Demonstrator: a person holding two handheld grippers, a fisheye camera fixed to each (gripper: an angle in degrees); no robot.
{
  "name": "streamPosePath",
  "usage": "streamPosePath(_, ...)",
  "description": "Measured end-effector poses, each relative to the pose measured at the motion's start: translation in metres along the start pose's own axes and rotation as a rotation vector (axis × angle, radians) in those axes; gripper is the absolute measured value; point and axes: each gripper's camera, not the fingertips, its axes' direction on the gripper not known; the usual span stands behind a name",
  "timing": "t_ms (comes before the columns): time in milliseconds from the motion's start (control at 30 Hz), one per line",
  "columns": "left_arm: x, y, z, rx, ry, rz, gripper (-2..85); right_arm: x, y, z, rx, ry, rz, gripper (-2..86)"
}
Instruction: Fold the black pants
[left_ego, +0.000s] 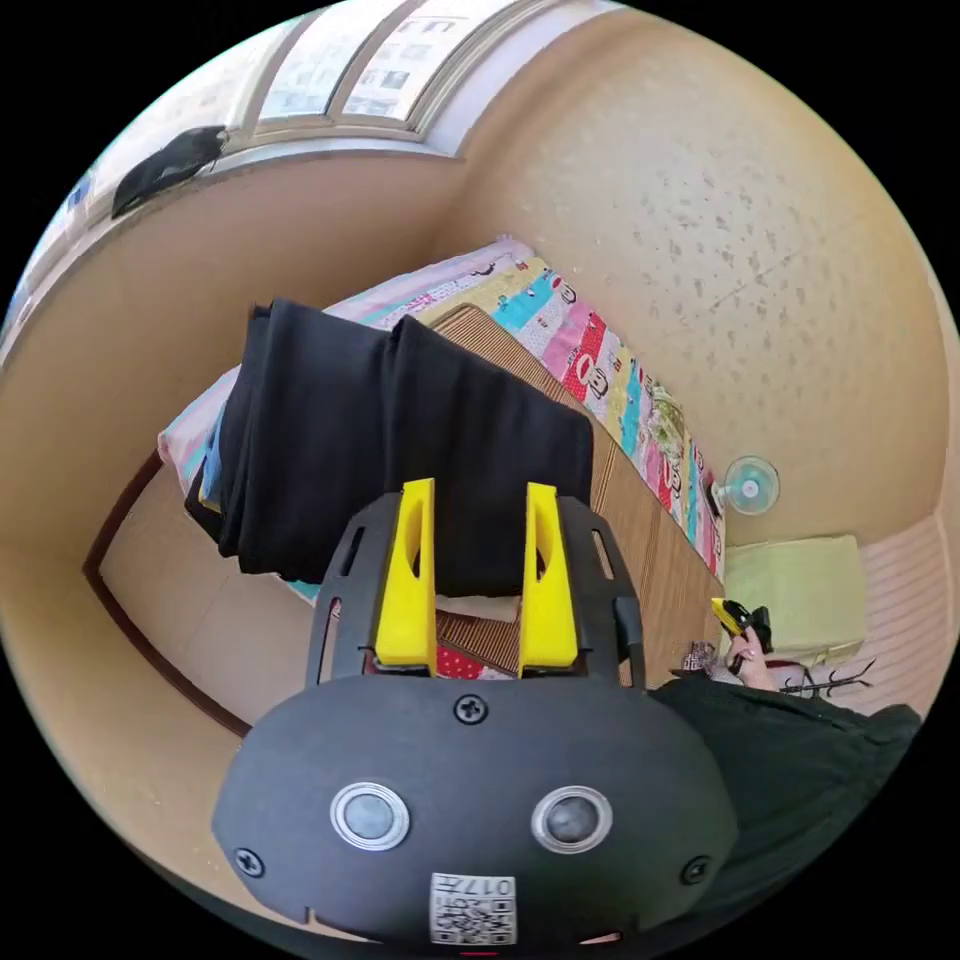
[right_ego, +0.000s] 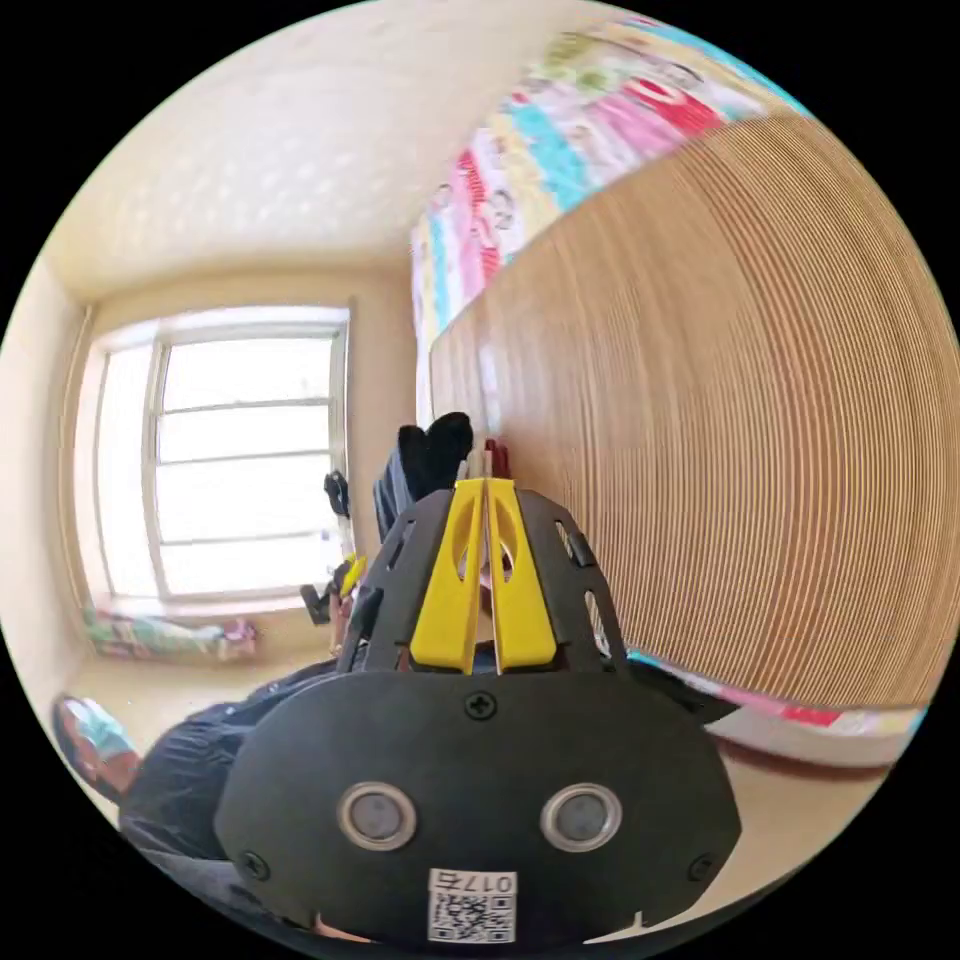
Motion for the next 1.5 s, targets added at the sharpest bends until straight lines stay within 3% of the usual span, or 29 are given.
streamPosePath(100,-0.032,-0.001,0.009,-0.02,0.019,-0.02,13.5,-0.137,0.032,0.004,0.166,0.146,-0.377,0.2)
streamPosePath(167,-0.046,-0.002,0.019,-0.033,0.002,-0.022,13.5,-0.22,0.095,-0.015,0.447,0.2,-0.673,0.2)
streamPosePath(267,-0.076,-0.002,0.039,-0.073,0.012,-0.08,13.4,-0.274,0.173,-0.045,0.757,0.248,-0.897,0.2)
streamPosePath(367,-0.097,0.007,0.052,-0.063,0.2,-0.144,9.9,-0.284,0.229,-0.079,0.999,0.222,-0.95,0.3)
streamPosePath(467,-0.091,0.022,0.042,0.002,0.339,-0.116,3.6,-0.265,0.274,-0.11,1.187,0.167,-0.859,0.3)
streamPosePath(633,-0.014,0.009,0.024,0.03,0.614,0.169,1.8,-0.213,0.325,-0.134,1.299,0.0,-0.745,0.8)
streamPosePath(700,0.056,0.006,0.014,0.006,0.689,0.375,0.9,-0.197,0.327,-0.134,1.276,-0.06,-0.71,1.1)
streamPosePath(800,0.151,0.039,-0.003,-0.034,0.742,0.682,0.2,-0.179,0.303,-0.123,1.108,-0.144,-0.645,2.6)
streamPosePath(933,0.225,0.11,-0.025,-0.072,0.936,0.944,-0.4,-0.149,0.219,-0.074,0.689,-0.161,-0.431,11.2)
streamPosePath(1000,0.256,0.158,-0.03,-0.142,1.092,1.016,-0.5,-0.124,0.174,-0.033,0.426,-0.295,-0.342,15.8)
streamPosePath(1067,0.28,0.195,-0.029,-0.239,1.193,1.073,-0.7,-0.09,0.132,0.041,0.149,-0.566,-0.273,18.1)
streamPosePath(1233,0.334,0.302,-0.03,-0.439,1.21,1.363,-0.7,-0.068,0.098,0.137,-0.018,-1.079,-0.214,16.5)
streamPosePath(1300,0.35,0.342,-0.028,-0.503,1.127,1.471,-0.7,-0.088,0.085,0.165,-0.187,-1.02,-0.255,15.1)
streamPosePath(1367,0.356,0.362,-0.032,-0.5,1.068,1.535,-0.6,-0.124,0.071,0.202,-0.486,-0.824,-0.338,14.7)
streamPosePath(1433,0.359,0.378,-0.034,-0.506,1.066,1.566,-0.5,-0.151,0.06,0.221,-0.667,-0.703,-0.399,16.1)
streamPosePath(1500,0.365,0.399,-0.034,-0.528,1.044,1.593,-0.5,-0.171,0.046,0.229,-0.743,-0.55,-0.439,17.6)
